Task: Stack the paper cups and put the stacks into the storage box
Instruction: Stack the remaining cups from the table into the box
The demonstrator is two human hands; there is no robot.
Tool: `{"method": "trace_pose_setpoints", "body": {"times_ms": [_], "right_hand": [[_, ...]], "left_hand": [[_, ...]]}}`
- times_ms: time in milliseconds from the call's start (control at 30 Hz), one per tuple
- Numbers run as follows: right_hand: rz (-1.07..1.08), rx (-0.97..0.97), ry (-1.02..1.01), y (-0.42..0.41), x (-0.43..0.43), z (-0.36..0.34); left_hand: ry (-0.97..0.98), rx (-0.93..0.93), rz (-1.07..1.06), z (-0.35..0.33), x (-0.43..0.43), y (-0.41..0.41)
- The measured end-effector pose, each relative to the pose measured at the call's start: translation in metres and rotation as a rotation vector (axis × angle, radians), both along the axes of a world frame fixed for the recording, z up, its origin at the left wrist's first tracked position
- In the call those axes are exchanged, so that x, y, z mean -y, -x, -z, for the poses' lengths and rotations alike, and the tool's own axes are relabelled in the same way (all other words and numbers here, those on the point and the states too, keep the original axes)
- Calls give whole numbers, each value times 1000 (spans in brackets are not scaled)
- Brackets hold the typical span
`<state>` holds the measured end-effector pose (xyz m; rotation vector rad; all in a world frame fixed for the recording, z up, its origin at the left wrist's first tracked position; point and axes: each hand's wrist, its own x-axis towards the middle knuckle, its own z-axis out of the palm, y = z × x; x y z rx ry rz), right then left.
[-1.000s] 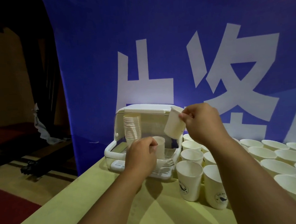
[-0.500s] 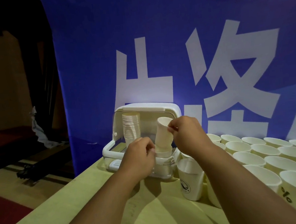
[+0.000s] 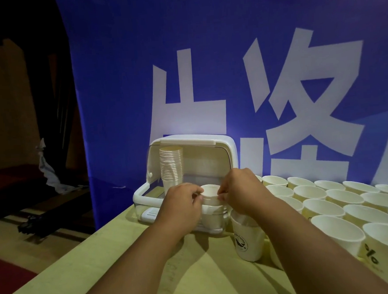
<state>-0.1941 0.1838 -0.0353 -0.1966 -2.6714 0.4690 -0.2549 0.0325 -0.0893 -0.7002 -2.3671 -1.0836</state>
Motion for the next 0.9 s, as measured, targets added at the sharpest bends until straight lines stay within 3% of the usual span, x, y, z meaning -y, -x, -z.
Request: {"method": "trace_pose_setpoints", "body": {"times_ms": [200, 400, 500, 667, 900], "right_hand": [[-43, 13, 10, -5, -9, -6], [30, -18, 12, -25, -32, -33], [81, 26, -36, -38, -46, -46], [126, 400, -139, -68, -59, -66], [74, 783, -236, -73, -41, -62]], "left_hand": [[18, 32, -1, -2, -1, -3], [119, -133, -1, -9, -3, -16], [76, -152, 124, -11, -11, -29], [75, -116, 397, -8, -24, -53], [234, 59, 405, -3, -26, -59]]}}
